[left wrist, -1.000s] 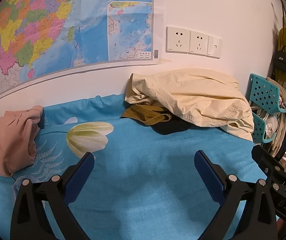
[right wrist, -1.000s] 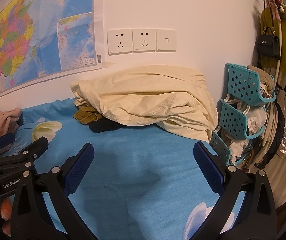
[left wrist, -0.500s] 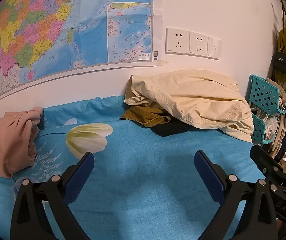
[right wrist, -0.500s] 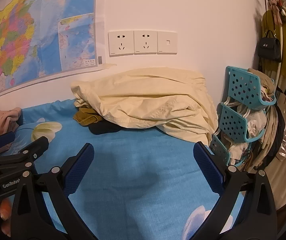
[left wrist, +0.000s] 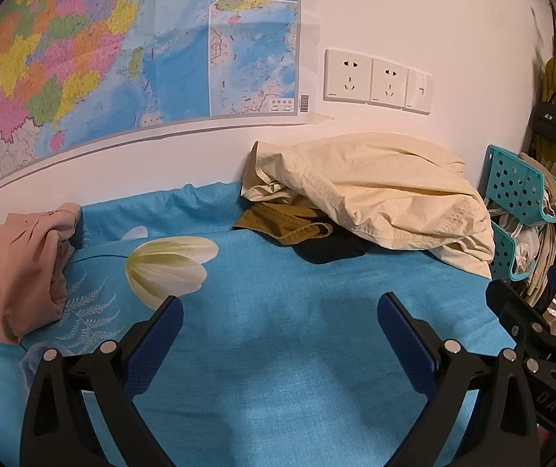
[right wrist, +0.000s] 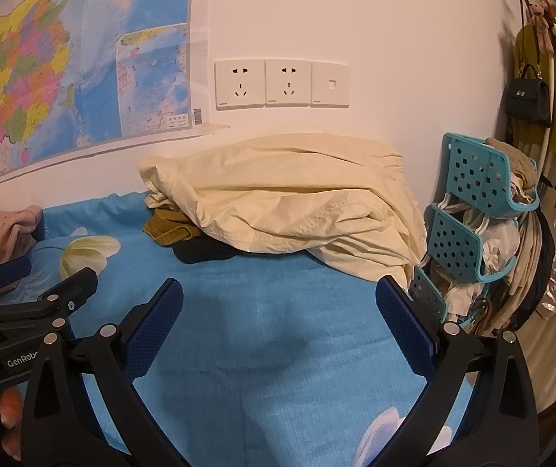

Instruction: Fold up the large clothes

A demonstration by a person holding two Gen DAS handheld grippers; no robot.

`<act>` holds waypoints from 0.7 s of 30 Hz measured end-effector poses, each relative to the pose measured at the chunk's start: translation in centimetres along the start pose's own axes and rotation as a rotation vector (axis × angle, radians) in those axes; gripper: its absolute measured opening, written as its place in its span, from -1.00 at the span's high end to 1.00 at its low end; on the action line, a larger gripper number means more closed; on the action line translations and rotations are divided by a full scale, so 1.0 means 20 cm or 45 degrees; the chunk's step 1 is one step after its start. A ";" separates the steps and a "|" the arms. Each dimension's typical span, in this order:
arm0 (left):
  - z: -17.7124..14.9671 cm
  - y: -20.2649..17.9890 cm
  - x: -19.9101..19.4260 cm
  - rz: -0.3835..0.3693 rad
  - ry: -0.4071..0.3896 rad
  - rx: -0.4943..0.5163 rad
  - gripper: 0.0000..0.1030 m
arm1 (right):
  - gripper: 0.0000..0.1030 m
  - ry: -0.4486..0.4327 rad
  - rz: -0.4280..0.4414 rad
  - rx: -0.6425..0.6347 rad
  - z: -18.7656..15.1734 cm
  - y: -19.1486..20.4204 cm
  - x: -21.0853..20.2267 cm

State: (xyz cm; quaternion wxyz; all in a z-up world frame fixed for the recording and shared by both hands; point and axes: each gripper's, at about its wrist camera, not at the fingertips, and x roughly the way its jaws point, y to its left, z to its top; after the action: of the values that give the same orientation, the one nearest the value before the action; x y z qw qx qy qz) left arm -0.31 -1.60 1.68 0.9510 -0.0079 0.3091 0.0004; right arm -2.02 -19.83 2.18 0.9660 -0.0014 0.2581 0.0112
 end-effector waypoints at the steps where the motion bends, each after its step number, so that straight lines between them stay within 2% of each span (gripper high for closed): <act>1: 0.00 0.00 0.00 0.001 0.000 -0.001 -0.88 | -0.90 -0.001 0.002 -0.003 0.00 0.00 0.00; 21: 0.00 0.00 0.04 0.000 0.022 -0.013 -0.88 | -0.90 0.007 0.007 -0.018 0.00 0.00 0.03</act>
State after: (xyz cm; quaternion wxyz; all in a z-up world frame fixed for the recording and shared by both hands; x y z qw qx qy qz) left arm 0.28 -1.60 1.19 0.9482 -0.0128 0.3173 0.0019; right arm -1.50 -19.72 1.87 0.9653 -0.0075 0.2607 0.0157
